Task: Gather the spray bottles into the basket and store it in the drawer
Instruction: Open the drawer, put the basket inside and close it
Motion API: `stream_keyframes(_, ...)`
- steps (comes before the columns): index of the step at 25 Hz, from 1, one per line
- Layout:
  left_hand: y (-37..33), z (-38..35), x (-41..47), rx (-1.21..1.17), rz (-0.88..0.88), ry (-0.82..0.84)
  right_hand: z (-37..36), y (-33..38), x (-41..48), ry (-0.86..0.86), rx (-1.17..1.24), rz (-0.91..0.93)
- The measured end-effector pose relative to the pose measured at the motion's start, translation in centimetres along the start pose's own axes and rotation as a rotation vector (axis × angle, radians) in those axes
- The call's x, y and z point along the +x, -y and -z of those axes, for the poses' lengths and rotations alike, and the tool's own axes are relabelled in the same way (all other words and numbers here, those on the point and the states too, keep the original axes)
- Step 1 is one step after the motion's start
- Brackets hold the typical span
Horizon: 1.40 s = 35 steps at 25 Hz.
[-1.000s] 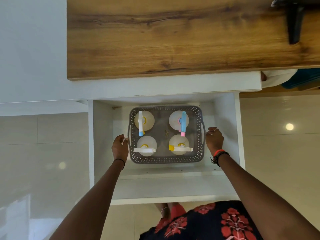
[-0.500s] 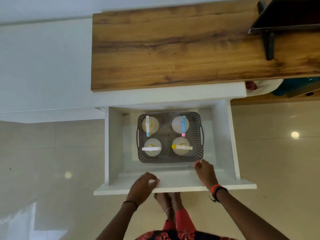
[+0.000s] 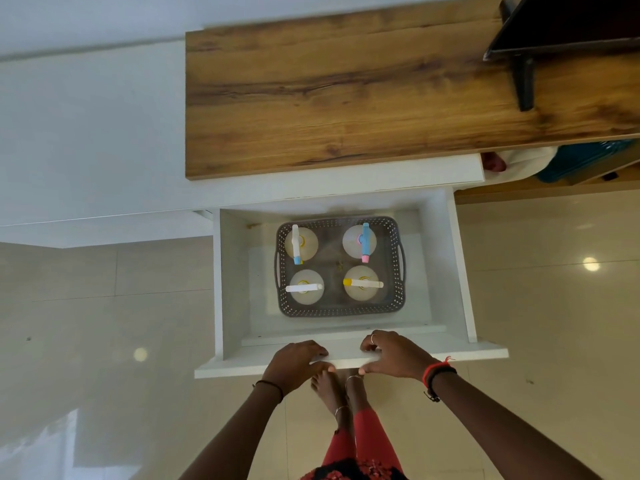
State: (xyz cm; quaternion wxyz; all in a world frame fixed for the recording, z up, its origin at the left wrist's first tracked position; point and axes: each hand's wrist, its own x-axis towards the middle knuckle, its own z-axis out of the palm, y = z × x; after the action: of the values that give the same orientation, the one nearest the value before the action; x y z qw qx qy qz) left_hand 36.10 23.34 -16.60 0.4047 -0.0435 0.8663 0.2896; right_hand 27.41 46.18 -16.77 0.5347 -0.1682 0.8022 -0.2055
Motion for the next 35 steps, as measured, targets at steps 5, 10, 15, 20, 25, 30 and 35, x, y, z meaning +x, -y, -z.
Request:
stream_keyframes(5,-0.7,0.3,0.0,0.075,0.006,0.008,0.4,0.6,0.4,0.048,-0.203,0.026)
stream_keyframes(10,-1.1,1.0,0.4,0.09,0.03,-0.02,1.4,1.2,0.9,0.018,-0.241,0.019)
stream_keyframes(15,-1.4,2.7,1.5,0.042,0.053,-0.055,3.1,2.0,1.9,-0.044,-0.245,0.017)
stream_keyframes(20,-1.6,4.7,3.3,0.186,0.011,-0.123,4.9,3.0,3.2,-0.154,-0.344,0.053)
stream_keyframes(25,-1.9,7.1,4.4,0.252,0.061,-0.285,6.6,4.0,4.4,-0.281,-0.581,0.058)
stream_keyframes(30,-3.4,8.7,5.1,0.337,0.118,-0.448,7.9,5.1,5.2,-0.347,-0.63,0.033)
stream_keyframes(35,-4.5,10.0,6.2,0.341,0.153,-0.506,9.3,6.1,6.3,-0.442,-0.451,-0.002)
